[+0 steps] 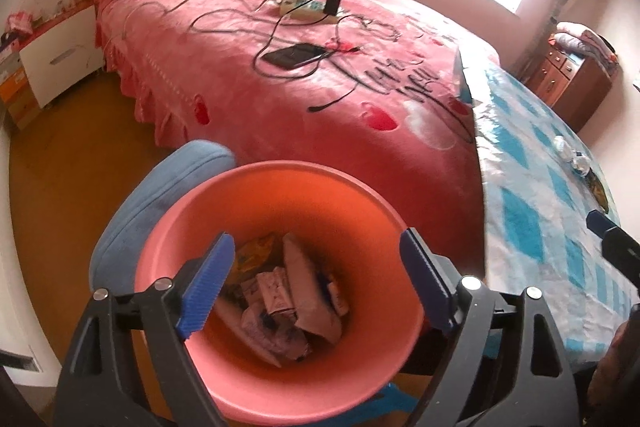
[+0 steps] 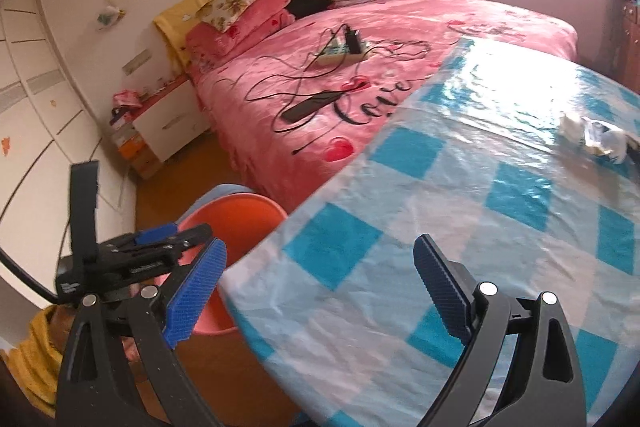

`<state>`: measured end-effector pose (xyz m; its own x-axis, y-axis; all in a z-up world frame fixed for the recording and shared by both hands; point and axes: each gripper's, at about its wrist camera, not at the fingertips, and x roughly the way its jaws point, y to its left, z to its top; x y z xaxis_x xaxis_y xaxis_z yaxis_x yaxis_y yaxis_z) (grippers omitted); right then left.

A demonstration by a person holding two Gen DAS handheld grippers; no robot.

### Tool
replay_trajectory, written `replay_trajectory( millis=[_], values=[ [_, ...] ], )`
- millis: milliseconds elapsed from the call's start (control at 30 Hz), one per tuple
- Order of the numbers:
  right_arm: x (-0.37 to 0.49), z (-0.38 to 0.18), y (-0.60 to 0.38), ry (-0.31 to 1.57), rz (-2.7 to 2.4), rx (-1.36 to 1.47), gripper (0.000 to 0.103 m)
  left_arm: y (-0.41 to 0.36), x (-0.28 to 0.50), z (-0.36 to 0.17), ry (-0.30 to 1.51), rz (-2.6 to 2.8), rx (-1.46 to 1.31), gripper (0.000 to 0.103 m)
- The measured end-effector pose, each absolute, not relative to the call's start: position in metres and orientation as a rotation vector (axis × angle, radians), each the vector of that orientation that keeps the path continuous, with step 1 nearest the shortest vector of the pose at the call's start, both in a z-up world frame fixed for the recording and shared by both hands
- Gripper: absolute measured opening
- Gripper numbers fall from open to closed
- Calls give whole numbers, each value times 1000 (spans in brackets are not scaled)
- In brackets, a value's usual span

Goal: Collect trash
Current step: 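Move both tools back over the table toward the white bottle and yellow wrapper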

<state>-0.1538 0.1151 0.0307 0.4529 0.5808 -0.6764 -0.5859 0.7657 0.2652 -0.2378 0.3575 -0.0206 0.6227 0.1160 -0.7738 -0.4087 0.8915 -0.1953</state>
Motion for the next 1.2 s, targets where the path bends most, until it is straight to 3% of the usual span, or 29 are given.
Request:
replay_trajectory(
  millis=[1200],
  values=[
    [-129,28,-16,751,444,61,95,230,-178,12,869,140,-177,86]
  ],
)
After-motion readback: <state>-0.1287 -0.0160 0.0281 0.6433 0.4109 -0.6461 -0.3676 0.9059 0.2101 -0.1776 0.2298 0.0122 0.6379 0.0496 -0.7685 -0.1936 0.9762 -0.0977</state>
